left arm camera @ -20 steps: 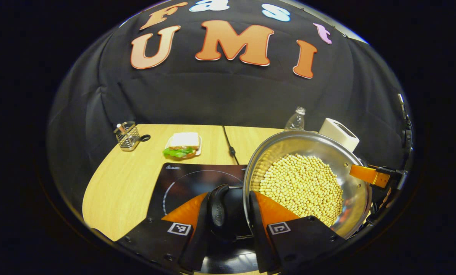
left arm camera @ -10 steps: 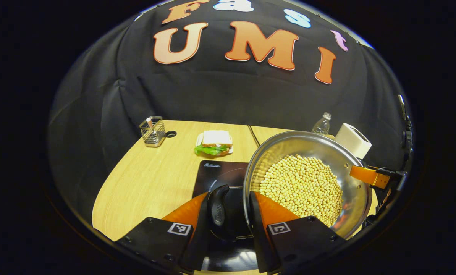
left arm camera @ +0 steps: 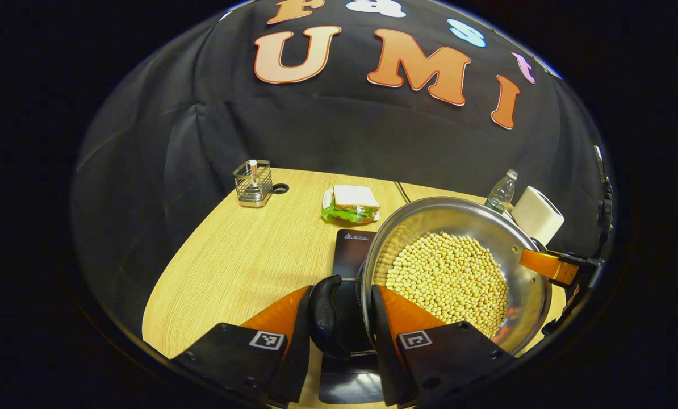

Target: First push the handle of the pot to place it horizontally, then grasp the pot with both hands and set it on the induction cooktop.

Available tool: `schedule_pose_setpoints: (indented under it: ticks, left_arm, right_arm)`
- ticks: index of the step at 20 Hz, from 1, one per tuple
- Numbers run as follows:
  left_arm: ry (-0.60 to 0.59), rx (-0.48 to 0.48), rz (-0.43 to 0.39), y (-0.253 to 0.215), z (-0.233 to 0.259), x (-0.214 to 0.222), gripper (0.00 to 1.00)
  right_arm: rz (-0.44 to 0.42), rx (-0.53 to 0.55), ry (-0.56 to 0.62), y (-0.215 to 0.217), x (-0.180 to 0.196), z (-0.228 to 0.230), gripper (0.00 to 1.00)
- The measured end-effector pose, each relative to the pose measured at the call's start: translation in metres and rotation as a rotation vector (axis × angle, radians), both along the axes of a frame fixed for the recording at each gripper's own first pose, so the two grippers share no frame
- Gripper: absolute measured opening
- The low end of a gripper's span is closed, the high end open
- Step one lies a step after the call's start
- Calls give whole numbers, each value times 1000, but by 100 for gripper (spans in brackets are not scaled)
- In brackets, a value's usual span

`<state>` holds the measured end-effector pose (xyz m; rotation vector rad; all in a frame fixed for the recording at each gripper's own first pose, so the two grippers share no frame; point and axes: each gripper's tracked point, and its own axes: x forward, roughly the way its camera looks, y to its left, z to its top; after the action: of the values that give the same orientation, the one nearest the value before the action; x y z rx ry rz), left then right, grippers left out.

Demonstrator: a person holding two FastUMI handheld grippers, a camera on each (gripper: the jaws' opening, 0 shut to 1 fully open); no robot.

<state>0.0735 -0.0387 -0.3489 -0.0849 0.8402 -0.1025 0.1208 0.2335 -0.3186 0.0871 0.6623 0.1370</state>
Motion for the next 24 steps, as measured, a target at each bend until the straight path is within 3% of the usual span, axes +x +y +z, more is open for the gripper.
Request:
schedule_pose_setpoints:
  ticks: [10,16,17,18,21,24]
  left_arm:
    - [52,-4,-8,9,-23,8,61]
    - [61,11,-20,8,-22,8,65]
    - [58,14,-21,8,-24,10,66]
    - [59,16,-17,9,-23,10,61]
    - [54,27,-6,10,-21,11,69]
    - [-20,58,-4,12,1,20,65]
  right_arm:
    - [1,-10,56,13,0,-25,53]
    - [-6,-12,75,13,1,-35,58]
    - [-7,-11,81,14,1,-36,55]
    - [-7,-8,75,14,2,-36,61]
    - [-2,0,79,13,1,-34,63]
    - [-14,19,35,12,6,-18,66]
